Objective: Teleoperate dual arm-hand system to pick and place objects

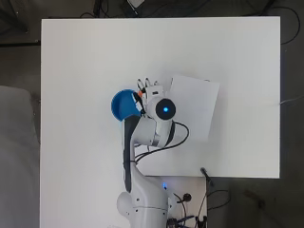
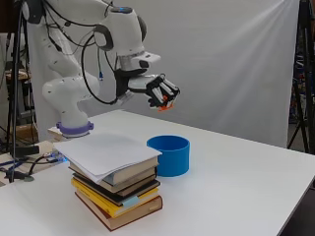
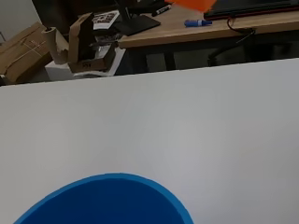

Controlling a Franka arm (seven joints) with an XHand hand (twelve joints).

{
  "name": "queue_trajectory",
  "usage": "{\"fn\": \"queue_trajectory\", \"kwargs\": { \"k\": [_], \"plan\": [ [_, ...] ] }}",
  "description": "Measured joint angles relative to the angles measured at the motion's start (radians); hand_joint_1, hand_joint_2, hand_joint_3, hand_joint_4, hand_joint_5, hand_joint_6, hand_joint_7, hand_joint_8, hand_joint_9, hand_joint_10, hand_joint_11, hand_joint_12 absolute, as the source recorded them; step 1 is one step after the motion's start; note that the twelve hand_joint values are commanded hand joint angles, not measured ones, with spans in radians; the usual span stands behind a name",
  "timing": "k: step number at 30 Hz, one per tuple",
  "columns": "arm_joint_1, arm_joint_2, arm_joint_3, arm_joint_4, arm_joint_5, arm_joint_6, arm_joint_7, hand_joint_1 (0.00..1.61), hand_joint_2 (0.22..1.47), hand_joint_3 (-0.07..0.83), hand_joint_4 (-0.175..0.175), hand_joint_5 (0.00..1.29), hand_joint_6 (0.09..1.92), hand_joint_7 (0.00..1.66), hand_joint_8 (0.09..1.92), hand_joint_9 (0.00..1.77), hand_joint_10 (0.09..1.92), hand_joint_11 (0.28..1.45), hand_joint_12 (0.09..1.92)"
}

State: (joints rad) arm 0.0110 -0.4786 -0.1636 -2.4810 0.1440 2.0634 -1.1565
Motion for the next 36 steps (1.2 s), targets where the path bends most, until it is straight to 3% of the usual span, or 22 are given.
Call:
{"fn": "queue_trajectory", "kwargs": {
  "k": [4, 6, 7, 8, 9, 10, 11, 13, 17, 19, 20, 22, 27, 32, 36],
  "plan": [
    [0.011, 0.046, 0.07, 0.019, -0.011, 0.009, 0.028, 0.88, 1.26, -0.002, 0.175, 0.69, 1.43, 0.91, 1.92, 1.25, 1.92, 0.98, 1.89],
    [0.016, 0.075, 0.077, 0.016, 0.02, 0.022, -0.009, 0.89, 1.25, -0.002, 0.175, 0.71, 1.42, 0.98, 1.92, 1.32, 1.92, 1.02, 1.9],
    [0.018, 0.086, 0.079, 0.012, 0.039, 0.03, -0.037, 0.88, 1.26, 0.001, 0.175, 0.69, 1.44, 0.93, 1.92, 1.28, 1.92, 0.99, 1.89],
    [0.02, 0.098, 0.081, 0.01, 0.055, 0.034, -0.068, 0.97, 1.29, 0.005, 0.049, 0.63, 1.44, 0.83, 1.89, 1.21, 1.92, 0.94, 1.89],
    [0.021, 0.113, 0.082, 0.012, 0.061, 0.03, -0.094, 1.04, 1.31, 0.007, -0.052, 0.59, 1.43, 0.76, 1.85, 1.16, 1.92, 0.91, 1.9],
    [0.023, 0.131, 0.086, 0.016, 0.056, 0.021, -0.119, 1.09, 1.33, 0.007, -0.113, 0.56, 1.43, 0.72, 1.83, 1.12, 1.92, 0.89, 1.91],
    [0.025, 0.145, 0.09, 0.018, 0.045, 0.014, -0.145, 1.11, 1.34, 0.007, -0.145, 0.55, 1.43, 0.69, 1.82, 1.07, 1.92, 0.86, 1.92],
    [0.028, 0.162, 0.1, 0.006, 0.02, 0.018, -0.197, 1.12, 1.34, 0.005, -0.159, 0.54, 1.44, 0.67, 1.81, 0.99, 1.92, 0.79, 1.91],
    [0.033, 0.178, 0.114, -0.079, 0.012, 0.083, -0.266, 1.12, 1.35, 0.003, -0.151, 0.51, 1.48, 0.67, 1.77, 0.88, 1.92, 0.69, 1.86],
    [0.034, 0.181, 0.119, -0.117, 0.01, 0.103, -0.281, 0.65, 1.21, -0.006, -0.084, 0.24, 0.59, 0.35, 0.75, 0.49, 0.89, 0.46, 0.86],
    [0.034, 0.185, 0.123, -0.126, 0.002, 0.099, -0.272, 0.52, 1.16, -0.005, -0.066, 0.18, 0.32, 0.26, 0.4, 0.4, 0.51, 0.43, 0.48],
    [0.035, 0.194, 0.131, -0.112, -0.01, 0.053, -0.212, 0.4, 1.12, -0.003, -0.039, 0.18, 0.09, 0.21, 0.11, 0.36, 0.15, 0.44, 0.13],
    [0.033, 0.136, 0.146, -0.018, -0.027, -0.079, -0.029, 0.35, 1.11, 0.0, -0.013, 0.2, 0.09, 0.23, 0.09, 0.38, 0.09, 0.45, 0.09],
    [0.025, 0.045, 0.146, -0.007, -0.058, -0.115, 0.07, 0.25, 1.08, -0.008, 0.101, 0.24, 0.09, 0.29, 0.09, 0.41, 0.09, 0.46, 0.09],
    [0.007, -0.076, 0.126, 0.085, -0.103, -0.192, 0.141, 0.31, 1.08, -0.005, 0.136, 0.29, 0.09, 0.31, 0.09, 0.42, 0.09, 0.46, 0.09]
  ]
}}
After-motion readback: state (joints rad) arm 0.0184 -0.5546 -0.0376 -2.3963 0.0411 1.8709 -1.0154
